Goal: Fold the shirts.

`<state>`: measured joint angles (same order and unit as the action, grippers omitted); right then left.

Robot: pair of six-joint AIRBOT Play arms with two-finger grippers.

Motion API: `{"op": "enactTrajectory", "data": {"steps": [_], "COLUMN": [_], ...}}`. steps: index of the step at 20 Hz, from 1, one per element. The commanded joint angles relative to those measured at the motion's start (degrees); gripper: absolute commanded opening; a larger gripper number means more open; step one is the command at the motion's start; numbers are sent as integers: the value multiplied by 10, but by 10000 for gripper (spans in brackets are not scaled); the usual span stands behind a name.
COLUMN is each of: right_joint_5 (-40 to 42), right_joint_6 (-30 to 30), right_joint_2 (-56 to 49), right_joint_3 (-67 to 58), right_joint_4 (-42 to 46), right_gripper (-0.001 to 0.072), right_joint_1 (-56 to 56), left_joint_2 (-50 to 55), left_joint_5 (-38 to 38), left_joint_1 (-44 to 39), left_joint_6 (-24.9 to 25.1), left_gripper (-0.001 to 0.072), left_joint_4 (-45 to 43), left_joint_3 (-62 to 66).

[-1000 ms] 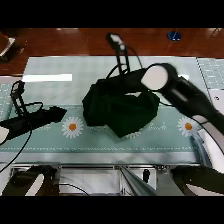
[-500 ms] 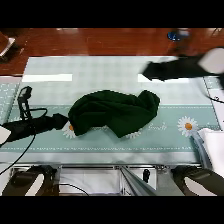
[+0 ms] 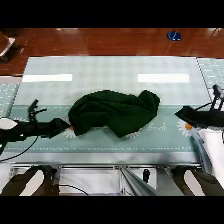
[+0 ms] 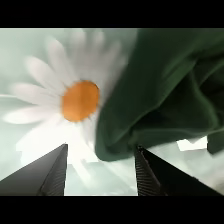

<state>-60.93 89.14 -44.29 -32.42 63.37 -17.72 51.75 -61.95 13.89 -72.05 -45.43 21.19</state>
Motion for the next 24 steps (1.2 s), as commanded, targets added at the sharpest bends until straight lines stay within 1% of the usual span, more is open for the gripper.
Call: {"op": "enactTrajectory", "data": {"steps": [1, 2, 3, 4, 5, 6, 7, 8, 9, 11, 14, 17, 20, 21, 22, 23, 24], "right_joint_5": [19, 18, 14, 13, 12, 14, 21, 30, 41, 92, 163, 195, 194, 190, 174, 145, 108], "right_joint_6": [-33, -33, -33, -32, -26, -17, -5, 8, 16, 12, -40, -46, -50, -59, -75, -108, -128], "right_joint_2": [11, 11, 11, 11, 11, 11, 7, -4, -21, -62, -139, -205, -266, -284, -296, -299, -293], "right_joint_3": [57, 61, 65, 72, 81, 92, 104, 113, 115, 115, 105, 64, 3, -17, -41, -68, -106], "right_joint_4": [-73, -74, -74, -74, -76, -76, -76, -78, -86, -144, -252, -269, -273, -275, -274, -273, -266], "right_gripper": [408, 408, 408, 408, 408, 408, 408, 408, 408, 408, 408, 408, 402, 302, 123, 21, 21], "right_joint_1": [-17, -17, -14, -4, 16, 41, 72, 104, 134, 188, 257, 275, 277, 280, 282, 282, 275], "left_joint_2": [105, 124, 139, 151, 163, 170, 175, 175, 175, 175, 175, 175, 175, 175, 175, 174, 168], "left_joint_5": [18, 36, 52, 70, 86, 93, 93, 91, 88, 83, 73, 66, 67, 67, 62, 46, 21], "left_joint_1": [-43, -66, -89, -107, -123, -130, -133, -133, -132, -133, -133, -133, -133, -132, -130, -120, -102], "left_joint_6": [70, 86, 112, 125, 124, 124, 124, 124, 125, 125, 127, 129, 129, 129, 135, 143, 146], "left_gripper": [504, 504, 503, 487, 336, 146, 79, 72, 17, 17, 17, 17, 17, 17, 17, 17, 17], "left_joint_4": [80, 105, 137, 159, 170, 172, 172, 172, 172, 172, 172, 171, 171, 171, 171, 172, 172], "left_joint_3": [-3, -3, -3, -2, 2, 7, 13, 19, 25, 35, 42, 43, 43, 45, 54, 71, 100]}}
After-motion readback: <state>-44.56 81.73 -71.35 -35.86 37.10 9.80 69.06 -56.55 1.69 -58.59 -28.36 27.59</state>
